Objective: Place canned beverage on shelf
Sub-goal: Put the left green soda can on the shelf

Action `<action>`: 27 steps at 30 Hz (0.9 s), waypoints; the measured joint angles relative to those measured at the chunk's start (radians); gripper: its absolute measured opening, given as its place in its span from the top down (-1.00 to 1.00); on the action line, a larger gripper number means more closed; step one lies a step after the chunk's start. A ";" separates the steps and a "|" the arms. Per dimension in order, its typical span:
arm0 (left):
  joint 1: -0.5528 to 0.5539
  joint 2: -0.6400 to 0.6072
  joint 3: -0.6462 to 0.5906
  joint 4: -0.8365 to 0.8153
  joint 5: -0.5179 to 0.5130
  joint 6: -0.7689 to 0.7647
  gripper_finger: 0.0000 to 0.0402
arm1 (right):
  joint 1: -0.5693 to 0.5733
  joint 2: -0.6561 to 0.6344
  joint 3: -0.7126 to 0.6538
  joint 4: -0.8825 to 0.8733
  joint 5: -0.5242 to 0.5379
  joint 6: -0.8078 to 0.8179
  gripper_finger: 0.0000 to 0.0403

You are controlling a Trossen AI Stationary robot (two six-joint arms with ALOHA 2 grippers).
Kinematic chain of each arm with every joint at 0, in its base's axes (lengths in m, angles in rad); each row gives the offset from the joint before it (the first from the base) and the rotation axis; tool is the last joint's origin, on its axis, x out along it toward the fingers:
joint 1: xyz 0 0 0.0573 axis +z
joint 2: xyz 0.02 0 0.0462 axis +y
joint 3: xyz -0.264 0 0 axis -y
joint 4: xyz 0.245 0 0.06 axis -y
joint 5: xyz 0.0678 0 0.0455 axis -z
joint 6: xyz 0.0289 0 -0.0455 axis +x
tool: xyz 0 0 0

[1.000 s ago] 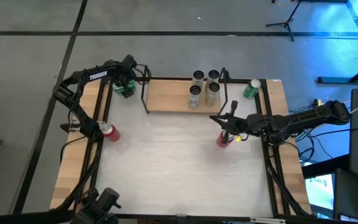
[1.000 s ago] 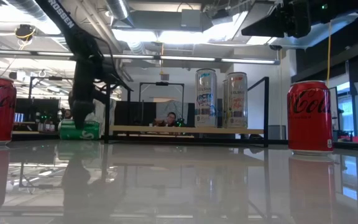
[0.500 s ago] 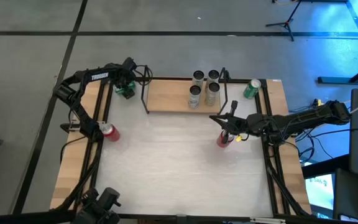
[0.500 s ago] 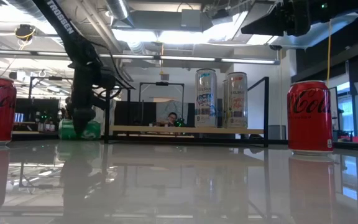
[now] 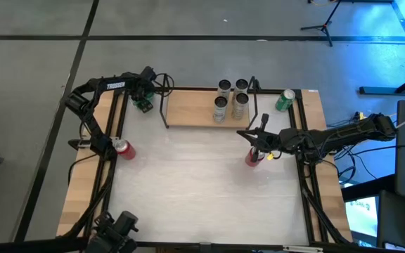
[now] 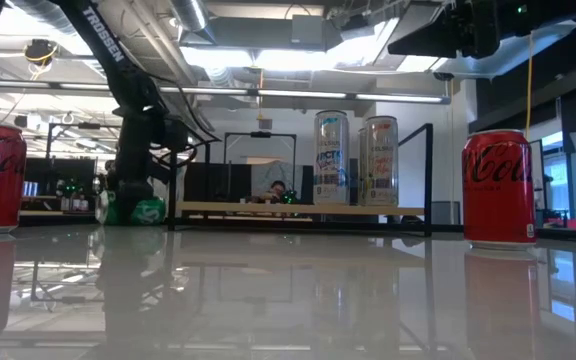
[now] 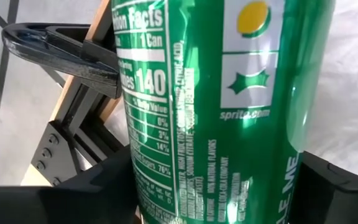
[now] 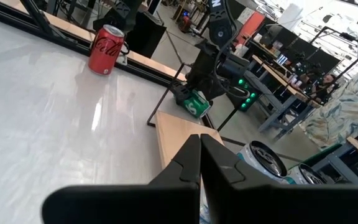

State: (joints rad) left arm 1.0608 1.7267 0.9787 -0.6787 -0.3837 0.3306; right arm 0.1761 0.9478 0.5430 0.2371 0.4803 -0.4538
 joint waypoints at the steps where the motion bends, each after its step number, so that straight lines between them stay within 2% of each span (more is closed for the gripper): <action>1: -0.002 0.000 0.000 0.000 -0.001 -0.006 -0.39 | 0.000 0.000 0.000 0.000 0.000 0.000 0.97; 5: -0.011 -0.002 0.020 -0.025 0.000 -0.040 -0.39 | 0.000 0.000 0.000 0.000 0.000 0.000 0.97; 10: -0.021 -0.071 0.036 -0.050 -0.030 -0.065 -0.39 | 0.000 0.000 0.000 -0.001 0.000 0.000 0.97; 24: -0.071 -0.433 0.037 -0.054 -0.018 -0.115 -0.39 | 0.000 0.000 0.000 -0.001 0.001 -0.001 0.97; 27: -0.090 -0.521 0.037 -0.055 0.035 -0.136 -0.39 | 0.000 0.000 0.000 0.000 0.001 -0.006 0.97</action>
State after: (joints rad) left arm 0.9709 1.2058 1.0161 -0.7334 -0.3484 0.1950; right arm 0.1761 0.9476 0.5430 0.2369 0.4812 -0.4600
